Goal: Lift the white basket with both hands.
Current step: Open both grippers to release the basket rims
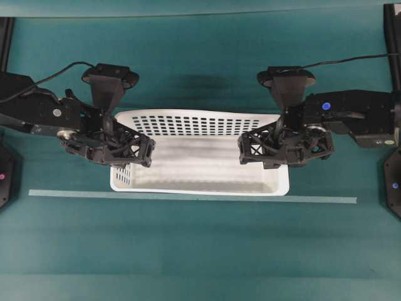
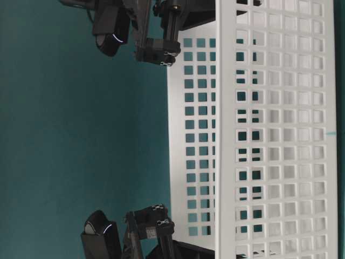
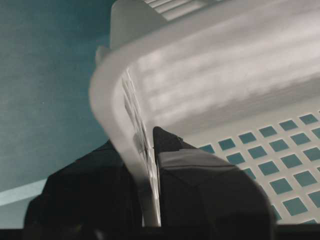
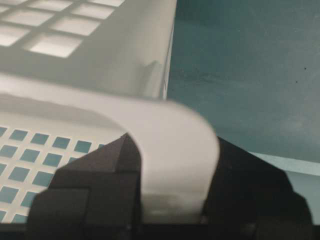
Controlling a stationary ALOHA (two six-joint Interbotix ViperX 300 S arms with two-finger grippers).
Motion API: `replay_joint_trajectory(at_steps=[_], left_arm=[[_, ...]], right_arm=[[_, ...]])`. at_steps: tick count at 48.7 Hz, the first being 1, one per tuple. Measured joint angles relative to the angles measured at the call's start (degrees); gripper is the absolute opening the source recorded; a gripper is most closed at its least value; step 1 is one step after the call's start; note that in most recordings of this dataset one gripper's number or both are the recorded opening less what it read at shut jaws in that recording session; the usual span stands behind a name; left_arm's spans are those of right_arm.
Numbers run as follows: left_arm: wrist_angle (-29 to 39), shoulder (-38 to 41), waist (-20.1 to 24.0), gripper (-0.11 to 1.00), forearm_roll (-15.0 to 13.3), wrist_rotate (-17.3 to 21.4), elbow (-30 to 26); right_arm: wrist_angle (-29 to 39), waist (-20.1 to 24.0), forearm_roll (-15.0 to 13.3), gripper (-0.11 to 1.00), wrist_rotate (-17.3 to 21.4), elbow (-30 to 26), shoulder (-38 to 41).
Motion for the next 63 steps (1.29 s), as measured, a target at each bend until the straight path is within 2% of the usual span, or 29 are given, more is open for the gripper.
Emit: replay_joint_trajectory(at_steps=[32,43,52,58,63], left_arm=[[-1.32,1.05,0.18,0.02,0.00,0.00,0.00],[-2.72,1.05,0.26,0.02,0.09,0.00,0.53],[-4.31,1.05,0.53,0.02,0.00,0.00,1.05],[-4.66,1.05,0.79,0.11,0.09,0.09,1.23],[-5.27,1.23,0.62,0.28,0.09,0.70,1.32]], right_arm=[[-0.26,0.09,1.76,0.20,0.00,0.97,0.97],[-3.43,0.09,3.16,0.20,-0.09,2.81,0.44],[-4.83,-0.18,3.25,0.20,-0.26,3.52,0.18],[-5.10,-0.79,3.52,0.27,-1.93,3.52,0.18],[-5.36,-0.97,3.43,0.37,-5.54,3.52,0.26]])
